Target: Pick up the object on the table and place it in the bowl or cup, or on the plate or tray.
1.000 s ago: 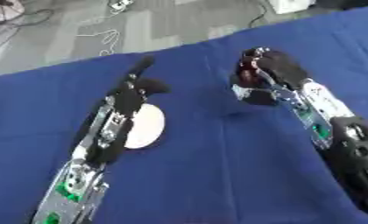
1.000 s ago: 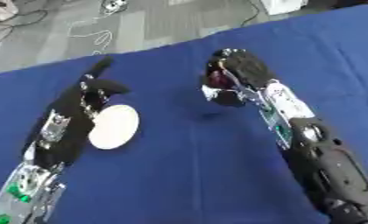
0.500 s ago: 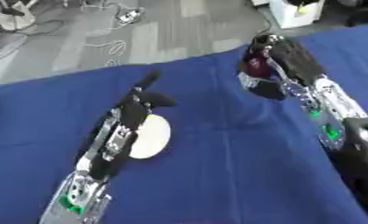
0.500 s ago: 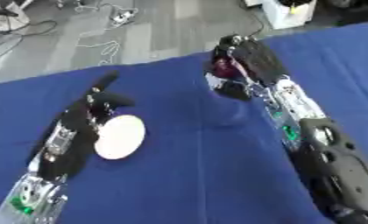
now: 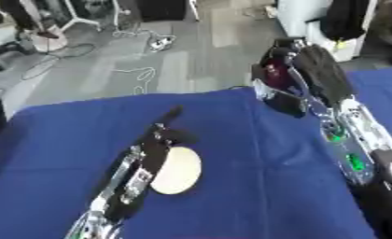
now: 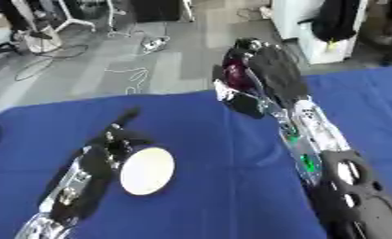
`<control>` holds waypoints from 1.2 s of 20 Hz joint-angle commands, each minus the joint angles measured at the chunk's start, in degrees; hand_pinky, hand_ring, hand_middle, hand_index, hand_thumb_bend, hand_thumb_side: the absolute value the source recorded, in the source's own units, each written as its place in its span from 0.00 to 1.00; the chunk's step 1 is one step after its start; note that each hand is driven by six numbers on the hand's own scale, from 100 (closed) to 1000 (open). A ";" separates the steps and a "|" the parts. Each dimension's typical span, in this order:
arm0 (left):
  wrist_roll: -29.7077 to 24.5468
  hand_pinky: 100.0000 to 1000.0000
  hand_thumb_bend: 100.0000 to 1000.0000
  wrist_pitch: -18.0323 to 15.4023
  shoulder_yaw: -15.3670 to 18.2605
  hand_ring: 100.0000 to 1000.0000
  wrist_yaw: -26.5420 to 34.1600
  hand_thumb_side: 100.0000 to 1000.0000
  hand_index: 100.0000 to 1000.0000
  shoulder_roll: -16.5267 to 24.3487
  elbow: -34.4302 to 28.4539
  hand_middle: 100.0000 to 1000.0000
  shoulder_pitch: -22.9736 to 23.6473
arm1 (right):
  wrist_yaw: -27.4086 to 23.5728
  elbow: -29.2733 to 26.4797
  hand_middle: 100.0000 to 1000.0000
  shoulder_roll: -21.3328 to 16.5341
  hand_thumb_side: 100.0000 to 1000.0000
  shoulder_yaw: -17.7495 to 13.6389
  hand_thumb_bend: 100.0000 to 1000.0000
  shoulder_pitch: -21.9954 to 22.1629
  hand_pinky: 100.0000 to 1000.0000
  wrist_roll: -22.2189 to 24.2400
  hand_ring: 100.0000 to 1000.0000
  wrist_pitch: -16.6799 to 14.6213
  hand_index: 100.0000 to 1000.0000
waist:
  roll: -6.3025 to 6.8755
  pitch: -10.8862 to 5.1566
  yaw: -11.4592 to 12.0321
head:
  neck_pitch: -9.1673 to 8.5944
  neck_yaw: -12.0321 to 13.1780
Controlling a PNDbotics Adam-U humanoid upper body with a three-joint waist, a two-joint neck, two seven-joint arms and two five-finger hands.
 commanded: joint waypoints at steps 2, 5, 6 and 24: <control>-0.18 0.98 0.23 -0.18 0.12 0.76 -0.18 0.82 0.72 0.10 -1.22 0.99 -0.21 | 1.27 -2.13 0.00 1.91 0.52 -0.74 0.00 -0.91 0.00 0.02 0.00 0.65 0.45 | -0.69 -0.76 1.14 | -2.41 2.28; -0.05 0.98 0.24 -0.28 0.23 0.72 -0.28 0.82 0.72 0.14 -1.22 0.99 -0.33 | 1.73 -1.91 0.00 2.62 0.52 -0.92 0.00 -0.53 0.00 0.21 0.00 1.04 0.45 | -1.24 -0.51 2.39 | -2.91 3.65; 0.00 0.98 0.24 -0.31 0.26 0.72 -0.28 0.82 0.72 0.14 -1.22 0.99 -0.39 | 1.76 -1.80 0.00 2.75 0.52 -0.99 0.00 -0.37 0.00 0.25 0.00 1.15 0.45 | -1.39 -0.45 2.71 | -2.97 3.94; 3.47 0.95 0.28 -5.18 1.49 0.71 -0.93 0.78 0.74 -0.73 -1.22 0.97 -0.96 | 0.33 0.92 0.00 2.63 0.55 -0.87 0.00 4.64 0.00 0.82 0.00 1.70 0.44 | -2.67 1.60 7.18 | -3.66 8.17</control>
